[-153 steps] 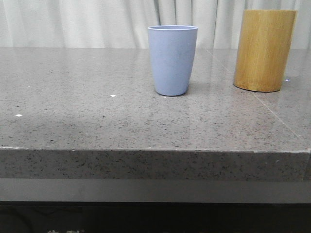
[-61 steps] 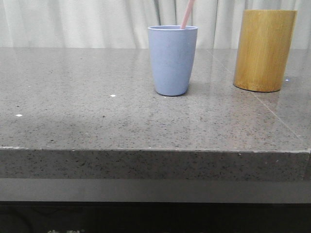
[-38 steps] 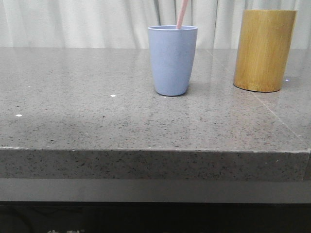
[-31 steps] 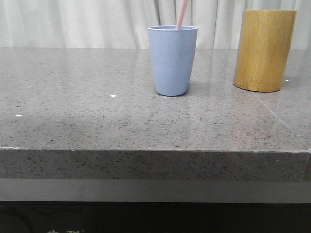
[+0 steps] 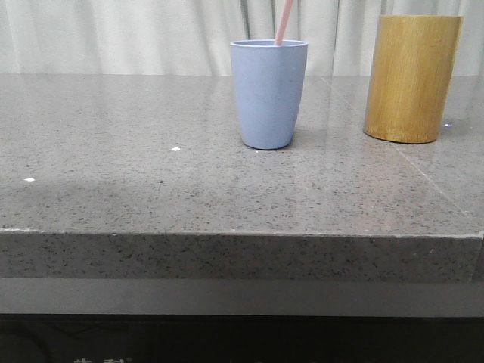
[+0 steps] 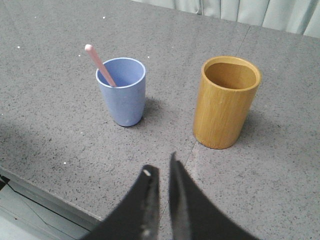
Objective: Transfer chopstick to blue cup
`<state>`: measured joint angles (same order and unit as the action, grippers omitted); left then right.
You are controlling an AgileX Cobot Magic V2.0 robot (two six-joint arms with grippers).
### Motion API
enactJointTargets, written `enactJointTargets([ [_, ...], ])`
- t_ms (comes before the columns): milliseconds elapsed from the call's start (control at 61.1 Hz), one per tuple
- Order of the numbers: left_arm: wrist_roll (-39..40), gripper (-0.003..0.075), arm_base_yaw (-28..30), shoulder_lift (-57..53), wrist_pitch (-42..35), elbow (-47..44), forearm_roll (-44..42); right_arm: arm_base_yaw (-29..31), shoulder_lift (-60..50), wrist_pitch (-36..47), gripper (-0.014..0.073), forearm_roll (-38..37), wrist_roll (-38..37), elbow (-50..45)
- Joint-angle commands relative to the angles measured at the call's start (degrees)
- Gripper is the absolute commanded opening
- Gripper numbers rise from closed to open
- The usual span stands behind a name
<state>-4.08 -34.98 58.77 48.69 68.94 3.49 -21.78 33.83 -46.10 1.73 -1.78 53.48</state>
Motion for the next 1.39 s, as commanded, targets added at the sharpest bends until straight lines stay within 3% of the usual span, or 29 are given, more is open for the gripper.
enactJointTargets([
  [0, -0.01, -0.0019, -0.32, -0.85, -4.20, 1.51, 0.40, 0.18, 0.09, 4.70, -0.0071, -0.81, -0.15, 1.38],
  [573, -0.01, -0.0019, -0.46, -0.85, -4.56, 1.26, 0.61, 0.18, 0.09, 3.25, -0.0067, -0.82, -0.15, 1.38],
  [737, -0.22, -0.0019, 0.67, -4.02, -7.40, -2.46, -1.37, 0.18, 0.09, 3.25, -0.0067, -0.82, -0.15, 1.38],
  [983, -0.22, -0.0019, 10.90, -17.69, -28.72, -22.38, -3.49, 0.18, 0.09, 3.22, -0.0067, -0.82, -0.15, 1.38],
  [1163, -0.22, -0.0019, 18.03, -34.66, -44.20, -43.29, -3.49, 0.18, 0.09, 3.22, -0.0067, -0.82, -0.15, 1.38],
  [1376, -0.22, -0.0019, 25.30, -50.89, -51.81, -60.14, -1.31, 0.18, 0.09, 3.22, -0.0067, -0.82, -0.15, 1.38],
])
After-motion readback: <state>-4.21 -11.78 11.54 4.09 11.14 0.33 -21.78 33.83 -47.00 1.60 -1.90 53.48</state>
